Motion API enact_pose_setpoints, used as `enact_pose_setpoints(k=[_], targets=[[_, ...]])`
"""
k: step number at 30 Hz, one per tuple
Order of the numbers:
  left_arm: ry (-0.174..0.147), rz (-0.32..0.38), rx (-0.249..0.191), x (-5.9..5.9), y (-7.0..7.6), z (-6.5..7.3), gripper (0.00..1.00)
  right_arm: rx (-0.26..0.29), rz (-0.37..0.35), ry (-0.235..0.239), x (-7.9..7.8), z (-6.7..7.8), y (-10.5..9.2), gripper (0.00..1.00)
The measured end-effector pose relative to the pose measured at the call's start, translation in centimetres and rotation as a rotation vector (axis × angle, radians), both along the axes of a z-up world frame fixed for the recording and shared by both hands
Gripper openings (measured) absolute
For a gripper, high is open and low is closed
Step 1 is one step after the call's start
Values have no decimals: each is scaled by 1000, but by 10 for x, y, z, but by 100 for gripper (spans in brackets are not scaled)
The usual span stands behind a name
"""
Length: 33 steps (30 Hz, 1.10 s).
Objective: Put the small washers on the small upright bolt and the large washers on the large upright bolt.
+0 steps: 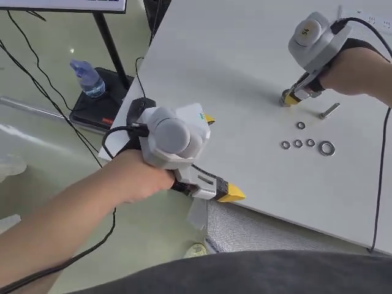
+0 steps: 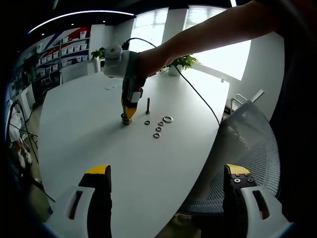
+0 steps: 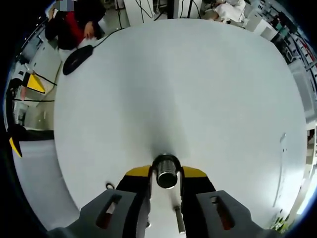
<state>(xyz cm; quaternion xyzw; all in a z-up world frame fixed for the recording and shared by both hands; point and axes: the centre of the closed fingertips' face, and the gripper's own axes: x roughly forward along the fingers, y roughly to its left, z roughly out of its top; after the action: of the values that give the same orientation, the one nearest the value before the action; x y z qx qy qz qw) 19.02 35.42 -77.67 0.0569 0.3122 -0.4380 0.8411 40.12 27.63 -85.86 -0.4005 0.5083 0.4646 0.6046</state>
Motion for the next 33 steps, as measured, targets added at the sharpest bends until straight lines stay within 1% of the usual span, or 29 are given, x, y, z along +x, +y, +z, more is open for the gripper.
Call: enact_pose_setpoints(k=[2,6,15,18,21,28,33], targets=[[2,0,1,1,0,0,94,2,1,3,1,-5,0,22],[0,-1,-1,3,1,1,93,-2,2,1,0,-9,1,22],[9,-6,1,5,1,-1,90,-1,-3,6,0,-12,2,22],[11,-3,-6,6,0,0,90,2,-6,11,0,-12,2,22],[12,-10,2,6,-1,-1,90,0,-7,13,-1,-11,2,22],[17,-15,3,6,-2,0,88,-3,1,7,-1,-10,2,22],[19,-12,1,5,-2,1,87,-5,4,6,-4,-8,3,23]])
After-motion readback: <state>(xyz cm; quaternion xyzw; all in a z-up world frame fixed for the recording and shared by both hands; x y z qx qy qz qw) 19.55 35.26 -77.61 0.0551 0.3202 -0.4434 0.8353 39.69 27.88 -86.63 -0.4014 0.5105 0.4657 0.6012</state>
